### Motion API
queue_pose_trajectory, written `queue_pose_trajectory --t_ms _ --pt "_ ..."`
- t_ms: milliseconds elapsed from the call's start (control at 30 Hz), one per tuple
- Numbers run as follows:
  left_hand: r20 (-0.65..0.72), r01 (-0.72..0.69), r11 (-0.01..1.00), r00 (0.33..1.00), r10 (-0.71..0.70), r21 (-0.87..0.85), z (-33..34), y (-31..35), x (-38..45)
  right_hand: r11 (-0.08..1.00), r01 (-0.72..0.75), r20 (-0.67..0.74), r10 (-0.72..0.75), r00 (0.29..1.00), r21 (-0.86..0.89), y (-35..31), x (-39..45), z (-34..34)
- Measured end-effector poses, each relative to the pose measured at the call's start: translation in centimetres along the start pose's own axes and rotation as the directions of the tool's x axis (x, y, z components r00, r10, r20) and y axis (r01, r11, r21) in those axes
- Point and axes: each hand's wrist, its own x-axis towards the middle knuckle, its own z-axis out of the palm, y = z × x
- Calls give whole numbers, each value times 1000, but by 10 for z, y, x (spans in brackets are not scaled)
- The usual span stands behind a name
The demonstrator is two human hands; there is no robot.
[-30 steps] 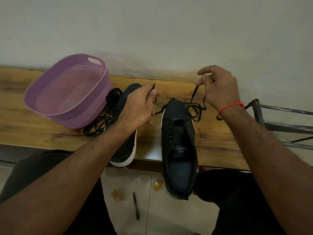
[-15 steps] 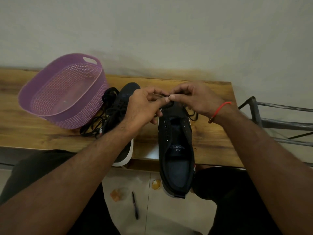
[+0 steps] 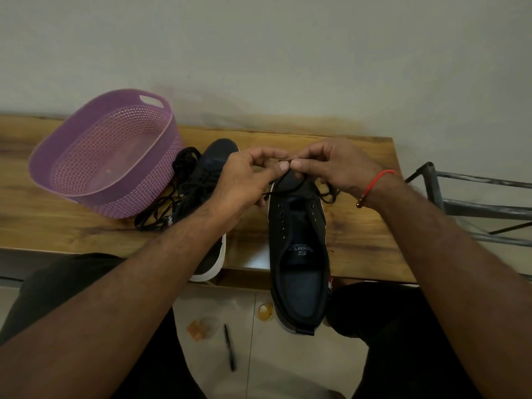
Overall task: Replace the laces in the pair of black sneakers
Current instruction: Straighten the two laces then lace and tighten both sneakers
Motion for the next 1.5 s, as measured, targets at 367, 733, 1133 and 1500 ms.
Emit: queue_pose_trajectory --t_ms 367,733,1133,1500 --pt "154 66 766 965 -211 640 0 -5 -16 943 7 5 -6 1000 -332 2 0 2" --pt "208 371 892 880 -426 259 -21 -2 -17 854 56 129 13 992 -517 10 -1 31" --pt "214 372 894 879 -426 248 -22 0 -16 862 53 174 41 984 -504 8 -2 34" --pt "235 369 900 877 -420 231 -24 -5 -12 877 -9 151 94 984 -481 7 -2 40"
